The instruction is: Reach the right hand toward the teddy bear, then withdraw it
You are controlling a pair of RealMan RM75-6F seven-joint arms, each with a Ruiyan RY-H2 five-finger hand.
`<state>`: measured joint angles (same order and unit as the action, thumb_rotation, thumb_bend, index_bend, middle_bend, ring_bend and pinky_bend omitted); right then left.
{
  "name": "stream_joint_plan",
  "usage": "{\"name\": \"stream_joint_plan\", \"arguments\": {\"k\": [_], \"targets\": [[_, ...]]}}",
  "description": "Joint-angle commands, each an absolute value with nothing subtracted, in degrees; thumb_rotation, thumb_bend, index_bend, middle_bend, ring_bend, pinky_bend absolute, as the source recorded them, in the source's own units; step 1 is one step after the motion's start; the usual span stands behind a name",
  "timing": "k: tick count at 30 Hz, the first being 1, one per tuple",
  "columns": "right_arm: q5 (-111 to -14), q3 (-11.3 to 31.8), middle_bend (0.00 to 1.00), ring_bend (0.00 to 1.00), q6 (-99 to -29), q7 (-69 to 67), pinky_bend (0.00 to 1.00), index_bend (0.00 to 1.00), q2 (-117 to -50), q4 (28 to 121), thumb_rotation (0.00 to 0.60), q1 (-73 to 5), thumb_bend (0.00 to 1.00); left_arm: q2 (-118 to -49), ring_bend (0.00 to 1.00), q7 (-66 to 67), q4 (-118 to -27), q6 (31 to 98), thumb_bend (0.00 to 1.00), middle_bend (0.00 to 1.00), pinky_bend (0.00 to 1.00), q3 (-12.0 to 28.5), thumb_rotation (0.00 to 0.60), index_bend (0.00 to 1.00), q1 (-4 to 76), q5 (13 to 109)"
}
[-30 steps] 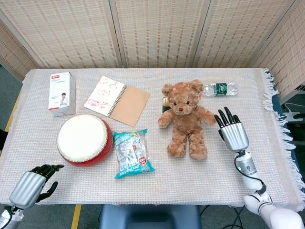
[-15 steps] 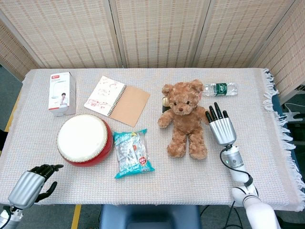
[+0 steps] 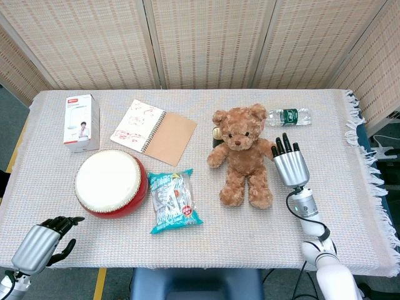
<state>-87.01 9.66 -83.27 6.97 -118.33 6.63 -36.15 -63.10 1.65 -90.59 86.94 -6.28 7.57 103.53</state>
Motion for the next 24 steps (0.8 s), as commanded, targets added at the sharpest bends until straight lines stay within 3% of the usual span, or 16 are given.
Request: {"name": "stream_joint_plan", "arguments": {"k": [1,7,13,24], "targets": [[-86.63,9.52,0.34,0.23,-82.94,7.35,0.62,0.57,-118.44,6.45,0.6,-36.21,0.13,-63.1,0.34,1.72,-90.57,86.85,0.43,0.36,0.51,-6.28,0.6,0.25,7.57,103.45],[-84.74,10.72,0.36,0.24,-83.69,5.2,0.62,0.63,-118.92,7.16,0.6,-36.43,0.13,-63.11,0.34,1.68,-90.54,86.92,0.44,0.36,0.51,-6.32,0.6,0.25,7.56,103.58],[-84.83,9.68,0.36,0.24,-81.15,5.69,0.62,0.64,-119.21,6.38,0.6,-35.96,0.13,-63.11,0.34,1.73,-90.58,87.03,0.43,0.36,0.51,-6.31,0.6,0.25,7.51,103.63],[-82.45,11.58,0.37,0.24,-83.95,3.15,0.62,0.64,-119.85,6.58,0.6,-37.28,0.13,-63.08,0.34,1.76,-90.63,86.71,0.43,0.36,0.51,-6.4,0.6,0.25,7.58,103.55]]}}
